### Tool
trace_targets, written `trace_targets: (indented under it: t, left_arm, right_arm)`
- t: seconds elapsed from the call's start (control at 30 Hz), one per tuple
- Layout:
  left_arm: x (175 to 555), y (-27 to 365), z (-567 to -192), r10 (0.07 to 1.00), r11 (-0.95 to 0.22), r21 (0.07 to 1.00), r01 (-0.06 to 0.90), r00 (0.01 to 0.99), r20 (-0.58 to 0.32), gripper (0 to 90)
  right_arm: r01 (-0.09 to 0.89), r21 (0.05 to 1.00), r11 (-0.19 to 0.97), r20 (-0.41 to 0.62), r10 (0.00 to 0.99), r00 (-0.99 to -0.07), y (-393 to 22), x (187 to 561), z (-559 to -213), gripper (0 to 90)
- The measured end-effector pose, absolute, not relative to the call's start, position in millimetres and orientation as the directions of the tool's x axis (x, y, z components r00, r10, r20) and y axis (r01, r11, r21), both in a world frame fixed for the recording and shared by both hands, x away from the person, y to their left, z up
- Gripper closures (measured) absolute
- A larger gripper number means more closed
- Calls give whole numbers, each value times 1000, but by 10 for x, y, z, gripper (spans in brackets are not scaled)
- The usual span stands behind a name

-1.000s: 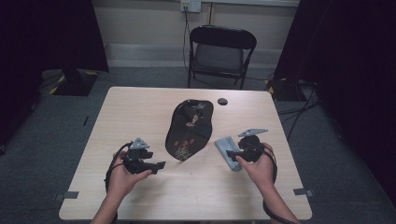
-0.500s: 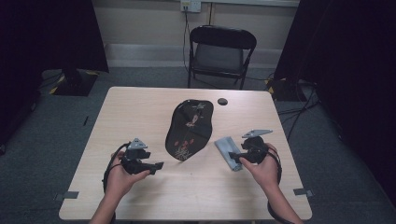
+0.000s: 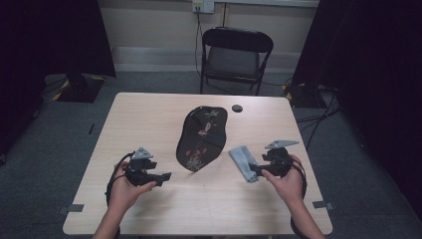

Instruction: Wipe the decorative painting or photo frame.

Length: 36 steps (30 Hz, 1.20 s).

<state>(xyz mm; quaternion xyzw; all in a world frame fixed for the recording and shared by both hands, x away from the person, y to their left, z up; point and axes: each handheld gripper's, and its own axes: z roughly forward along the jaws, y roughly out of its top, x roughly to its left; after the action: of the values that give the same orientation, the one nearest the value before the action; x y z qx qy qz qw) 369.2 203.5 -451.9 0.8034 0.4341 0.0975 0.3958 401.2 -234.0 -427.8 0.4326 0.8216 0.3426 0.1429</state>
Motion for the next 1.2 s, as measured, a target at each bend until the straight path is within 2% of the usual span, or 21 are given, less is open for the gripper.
trace_targets:
  t: [1.2]
  left_arm:
    - [3690,2205,-4585,786,-301,709,638,587,-193,178]
  right_arm:
    - [646,678,352,83,836,-543,-2716,3818,-4380,199]
